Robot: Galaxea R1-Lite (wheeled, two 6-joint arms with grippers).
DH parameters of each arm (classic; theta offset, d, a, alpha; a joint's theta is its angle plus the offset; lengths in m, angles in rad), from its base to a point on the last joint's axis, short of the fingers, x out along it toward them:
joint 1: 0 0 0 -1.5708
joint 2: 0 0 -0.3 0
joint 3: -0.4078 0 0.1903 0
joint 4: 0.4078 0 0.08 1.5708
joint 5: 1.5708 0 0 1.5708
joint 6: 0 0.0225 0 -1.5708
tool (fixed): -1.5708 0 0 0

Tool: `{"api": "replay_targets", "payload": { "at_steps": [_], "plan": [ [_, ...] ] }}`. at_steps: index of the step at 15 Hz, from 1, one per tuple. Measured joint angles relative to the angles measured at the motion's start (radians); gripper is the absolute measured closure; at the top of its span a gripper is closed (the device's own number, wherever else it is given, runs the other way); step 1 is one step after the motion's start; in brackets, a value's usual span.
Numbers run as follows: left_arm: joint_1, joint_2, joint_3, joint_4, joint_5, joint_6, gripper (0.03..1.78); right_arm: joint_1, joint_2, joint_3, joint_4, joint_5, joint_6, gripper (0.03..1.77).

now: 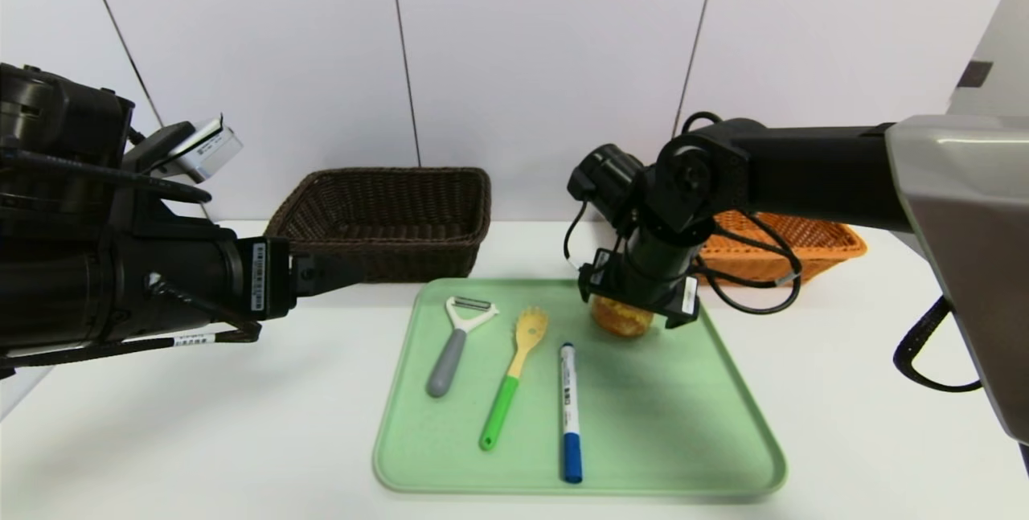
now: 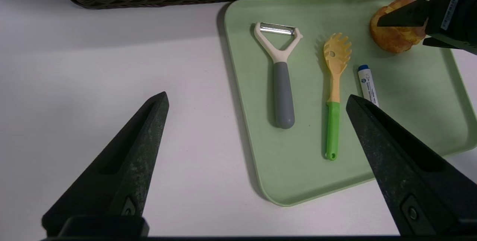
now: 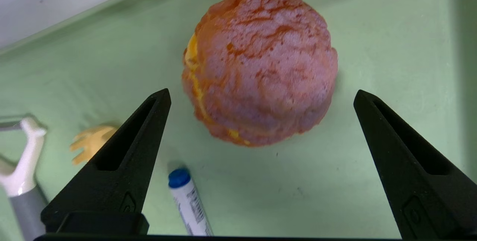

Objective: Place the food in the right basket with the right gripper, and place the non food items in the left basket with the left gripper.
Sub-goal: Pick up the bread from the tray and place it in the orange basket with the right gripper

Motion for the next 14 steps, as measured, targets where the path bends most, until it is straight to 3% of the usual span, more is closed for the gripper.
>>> {"api": "replay_targets", "payload": {
  "at_steps": [10, 14],
  "plan": [
    [0.0, 0.005, 0.0, -0.001, -0.001, 0.002, 0.12, 0.001, 0.027, 0.0, -0.036, -0.014, -0.022, 0.1],
    [0.0, 0.013, 0.0, -0.001, -0.001, 0.002, 0.12, 0.0, 0.032, 0.0, -0.037, -0.014, -0.046, 0.73]
  ]
}}
